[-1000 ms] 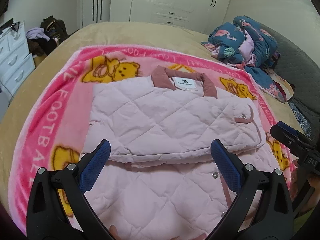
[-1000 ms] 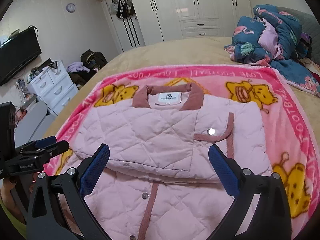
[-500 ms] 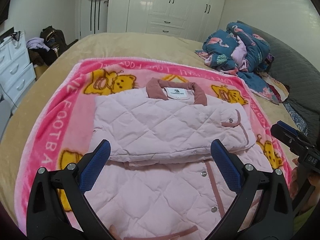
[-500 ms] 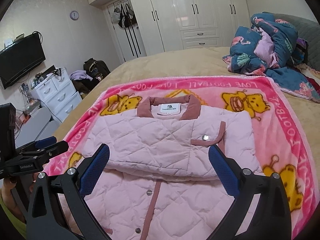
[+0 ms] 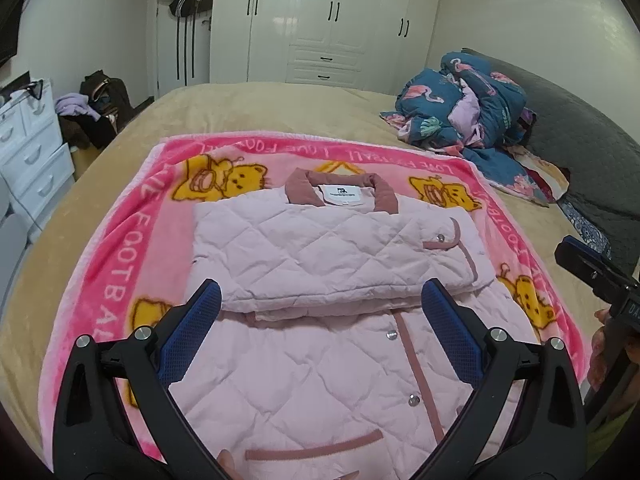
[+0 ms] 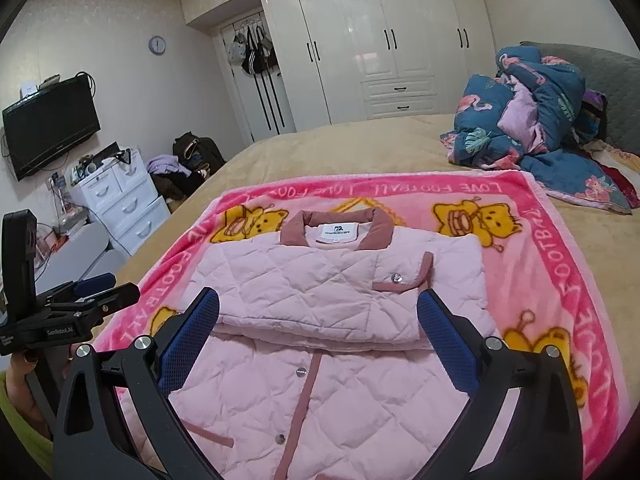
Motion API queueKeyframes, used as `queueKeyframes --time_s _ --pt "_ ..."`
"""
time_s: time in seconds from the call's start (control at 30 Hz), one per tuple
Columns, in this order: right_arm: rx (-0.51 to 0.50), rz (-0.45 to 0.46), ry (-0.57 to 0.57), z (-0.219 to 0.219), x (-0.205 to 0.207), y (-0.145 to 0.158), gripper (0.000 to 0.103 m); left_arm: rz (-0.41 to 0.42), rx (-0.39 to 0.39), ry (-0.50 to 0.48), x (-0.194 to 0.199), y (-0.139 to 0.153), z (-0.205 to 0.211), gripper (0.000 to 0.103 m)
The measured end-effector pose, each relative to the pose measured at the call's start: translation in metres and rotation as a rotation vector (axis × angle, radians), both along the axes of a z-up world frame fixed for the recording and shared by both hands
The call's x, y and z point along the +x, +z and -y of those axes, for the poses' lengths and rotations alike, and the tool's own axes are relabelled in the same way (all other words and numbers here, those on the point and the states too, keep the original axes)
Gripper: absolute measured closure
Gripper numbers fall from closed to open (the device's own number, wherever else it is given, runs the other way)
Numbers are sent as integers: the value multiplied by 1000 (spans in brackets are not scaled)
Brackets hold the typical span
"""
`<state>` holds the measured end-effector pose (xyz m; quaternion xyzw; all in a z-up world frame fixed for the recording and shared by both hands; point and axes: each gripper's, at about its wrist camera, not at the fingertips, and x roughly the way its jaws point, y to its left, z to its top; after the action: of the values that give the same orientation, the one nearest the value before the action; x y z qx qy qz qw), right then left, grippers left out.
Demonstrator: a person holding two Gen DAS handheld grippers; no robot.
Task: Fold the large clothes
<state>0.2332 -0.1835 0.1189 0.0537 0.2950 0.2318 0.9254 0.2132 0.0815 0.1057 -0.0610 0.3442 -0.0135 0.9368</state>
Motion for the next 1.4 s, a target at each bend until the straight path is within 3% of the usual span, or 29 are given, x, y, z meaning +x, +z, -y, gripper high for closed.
queueKeyframes --time_s 0.5,1.4 --pt "7 8 -17 19 -36 0 4 1 -6 -18 -40 -13 13 9" --pt "-55 -22 -2 37 -94 -37 4 -4 14 -4 -92 -46 11 9"
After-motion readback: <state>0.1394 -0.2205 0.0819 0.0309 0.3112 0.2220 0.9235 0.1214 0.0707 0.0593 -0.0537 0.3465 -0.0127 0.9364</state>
